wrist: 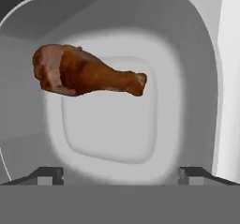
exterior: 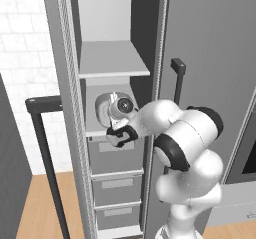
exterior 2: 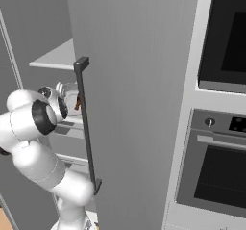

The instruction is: Take the meat container that has the chicken drumstick and place it on the second highest rack of the freezer. Then take the vegetable container that has the mushroom and cucumber and place it on the highest rack of the freezer.

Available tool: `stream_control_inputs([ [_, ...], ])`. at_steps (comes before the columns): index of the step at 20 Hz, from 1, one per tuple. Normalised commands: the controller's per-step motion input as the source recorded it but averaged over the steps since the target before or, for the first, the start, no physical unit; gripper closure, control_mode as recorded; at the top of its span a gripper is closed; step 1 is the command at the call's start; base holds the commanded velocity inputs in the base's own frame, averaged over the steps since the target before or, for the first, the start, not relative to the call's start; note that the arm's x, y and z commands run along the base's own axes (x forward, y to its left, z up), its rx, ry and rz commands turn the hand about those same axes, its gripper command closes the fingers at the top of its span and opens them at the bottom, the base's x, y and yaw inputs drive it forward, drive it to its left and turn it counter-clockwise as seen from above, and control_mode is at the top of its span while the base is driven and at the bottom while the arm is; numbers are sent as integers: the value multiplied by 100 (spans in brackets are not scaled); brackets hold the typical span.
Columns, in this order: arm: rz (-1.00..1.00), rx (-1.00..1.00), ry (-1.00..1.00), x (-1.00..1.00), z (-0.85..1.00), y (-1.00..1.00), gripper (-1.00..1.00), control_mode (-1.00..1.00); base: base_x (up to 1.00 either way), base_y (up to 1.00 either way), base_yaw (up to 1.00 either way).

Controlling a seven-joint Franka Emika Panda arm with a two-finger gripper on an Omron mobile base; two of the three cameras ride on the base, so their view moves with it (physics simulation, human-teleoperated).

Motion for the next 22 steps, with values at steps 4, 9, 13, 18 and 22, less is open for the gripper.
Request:
stream_control_inputs([
  [4, 0, 12, -13, -86, 87, 1, -100, -100, 0, 0, 0],
  [9, 0, 0, -3, -19, 100, 0, -100, -100, 0, 0, 0],
  [13, 5, 4, 3, -21, 100, 1, -100, -100, 0, 0, 0],
  [18, 12, 28, 32, -89, 100, -5, -100, -100, 0, 0, 0],
  [22, 34, 5, 34, -100, 59, -17, -100, -100, 0, 0, 0],
])
